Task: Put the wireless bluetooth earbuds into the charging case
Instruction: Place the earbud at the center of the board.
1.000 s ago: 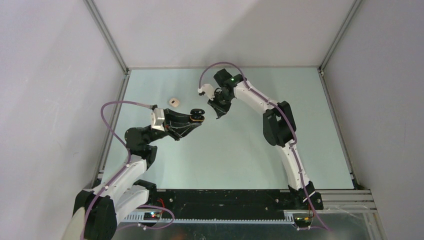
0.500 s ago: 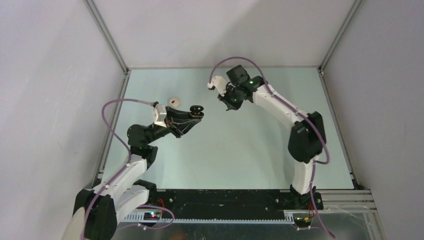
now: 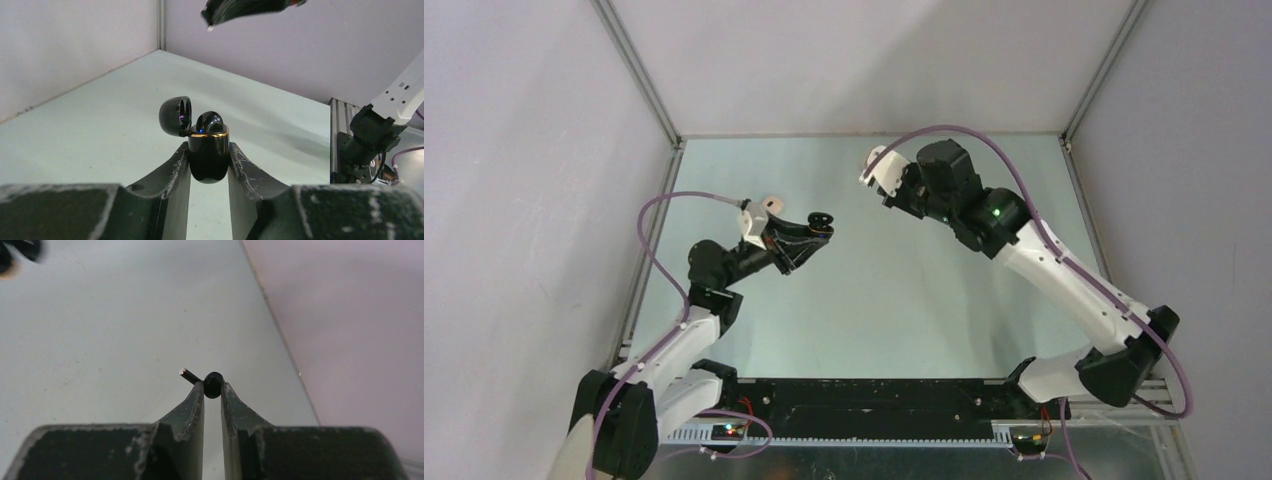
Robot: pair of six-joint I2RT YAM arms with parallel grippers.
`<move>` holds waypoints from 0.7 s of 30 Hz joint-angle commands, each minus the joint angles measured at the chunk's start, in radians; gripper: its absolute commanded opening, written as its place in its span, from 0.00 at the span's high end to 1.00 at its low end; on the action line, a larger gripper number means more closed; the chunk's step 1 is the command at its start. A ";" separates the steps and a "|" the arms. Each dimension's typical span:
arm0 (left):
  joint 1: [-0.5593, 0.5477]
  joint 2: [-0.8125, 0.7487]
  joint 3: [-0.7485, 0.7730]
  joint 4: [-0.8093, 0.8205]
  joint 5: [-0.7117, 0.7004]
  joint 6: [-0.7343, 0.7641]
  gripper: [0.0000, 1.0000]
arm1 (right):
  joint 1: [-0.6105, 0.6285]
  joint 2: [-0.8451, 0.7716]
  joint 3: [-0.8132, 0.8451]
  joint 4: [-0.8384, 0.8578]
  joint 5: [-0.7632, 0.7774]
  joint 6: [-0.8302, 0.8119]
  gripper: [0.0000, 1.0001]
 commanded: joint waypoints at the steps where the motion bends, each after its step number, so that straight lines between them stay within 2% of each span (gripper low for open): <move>1: -0.021 0.012 0.038 -0.041 -0.008 0.050 1.00 | 0.101 -0.062 -0.038 0.056 0.119 -0.044 0.84; 6: -0.037 0.019 0.057 -0.086 0.001 0.054 1.00 | 0.254 -0.095 -0.103 0.128 0.254 -0.122 0.84; 13: -0.043 0.018 0.070 -0.138 0.028 0.054 1.00 | 0.414 -0.058 -0.134 0.211 0.413 -0.248 0.84; 21: -0.052 0.019 0.080 -0.162 0.074 0.045 0.99 | 0.505 0.017 -0.135 0.289 0.551 -0.338 0.84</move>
